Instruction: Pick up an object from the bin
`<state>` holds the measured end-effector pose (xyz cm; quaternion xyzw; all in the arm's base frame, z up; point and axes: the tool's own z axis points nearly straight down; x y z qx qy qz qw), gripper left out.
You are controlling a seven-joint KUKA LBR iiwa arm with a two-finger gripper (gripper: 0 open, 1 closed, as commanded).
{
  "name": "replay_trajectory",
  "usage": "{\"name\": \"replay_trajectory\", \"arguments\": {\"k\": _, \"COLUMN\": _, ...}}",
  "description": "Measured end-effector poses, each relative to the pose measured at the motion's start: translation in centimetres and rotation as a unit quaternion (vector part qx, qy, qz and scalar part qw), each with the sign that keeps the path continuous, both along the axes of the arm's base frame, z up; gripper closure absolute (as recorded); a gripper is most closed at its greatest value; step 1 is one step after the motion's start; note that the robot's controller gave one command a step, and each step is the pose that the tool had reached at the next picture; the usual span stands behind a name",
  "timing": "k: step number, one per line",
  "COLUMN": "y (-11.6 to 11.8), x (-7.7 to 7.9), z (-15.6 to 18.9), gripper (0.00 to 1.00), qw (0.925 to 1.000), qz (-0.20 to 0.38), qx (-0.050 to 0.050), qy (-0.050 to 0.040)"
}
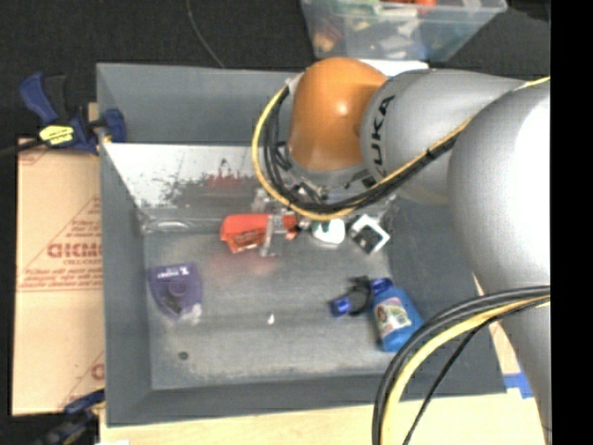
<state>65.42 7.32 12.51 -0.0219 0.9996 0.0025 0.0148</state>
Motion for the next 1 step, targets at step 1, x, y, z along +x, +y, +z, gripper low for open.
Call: {"name": "replay_trajectory", "arguments": {"k": 1, "y": -0.03, "x": -0.07, "z": 1.68, "gripper": 1.00, "qw": 1.0000, "qz": 0.000, "qx": 0.000, "qy": 0.0015}}
